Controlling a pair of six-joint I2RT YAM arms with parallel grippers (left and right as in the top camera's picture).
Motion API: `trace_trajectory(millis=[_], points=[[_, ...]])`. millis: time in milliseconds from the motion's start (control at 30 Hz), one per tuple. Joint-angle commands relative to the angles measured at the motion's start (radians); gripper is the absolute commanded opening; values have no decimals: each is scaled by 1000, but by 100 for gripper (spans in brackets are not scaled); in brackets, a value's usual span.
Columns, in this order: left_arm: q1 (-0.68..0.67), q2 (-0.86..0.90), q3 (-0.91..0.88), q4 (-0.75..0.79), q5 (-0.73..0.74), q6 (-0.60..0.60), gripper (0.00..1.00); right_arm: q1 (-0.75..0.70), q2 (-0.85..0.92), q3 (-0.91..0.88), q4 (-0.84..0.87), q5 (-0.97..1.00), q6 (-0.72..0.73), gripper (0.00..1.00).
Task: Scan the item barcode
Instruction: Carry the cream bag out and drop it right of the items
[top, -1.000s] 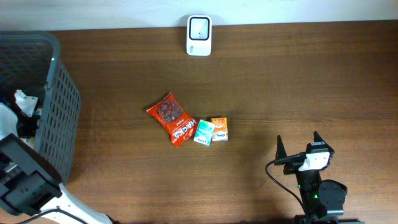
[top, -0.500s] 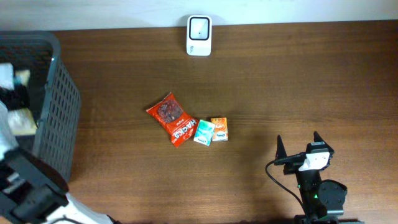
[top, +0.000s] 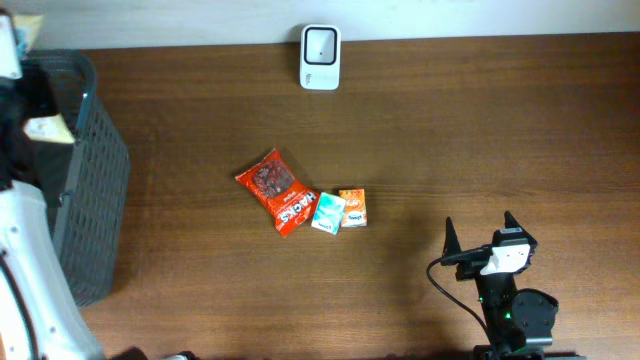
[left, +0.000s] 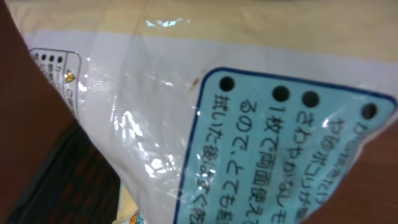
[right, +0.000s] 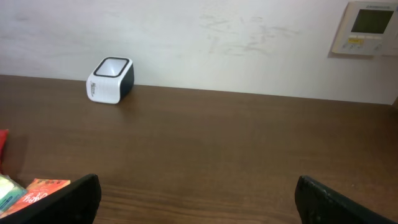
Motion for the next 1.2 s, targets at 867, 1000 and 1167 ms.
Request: trace_trajectory(millis=[867,1000,1167], points=[[-934,474,10,26,267,-171,0,6,-7,-7,-2,5,4,98],[-1011,496,10,74,267,-233,0,6,-7,-7,-2,5,4,99],[-1075,546,10,116,264,-390,0,6,-7,-7,-2,5,4,99]])
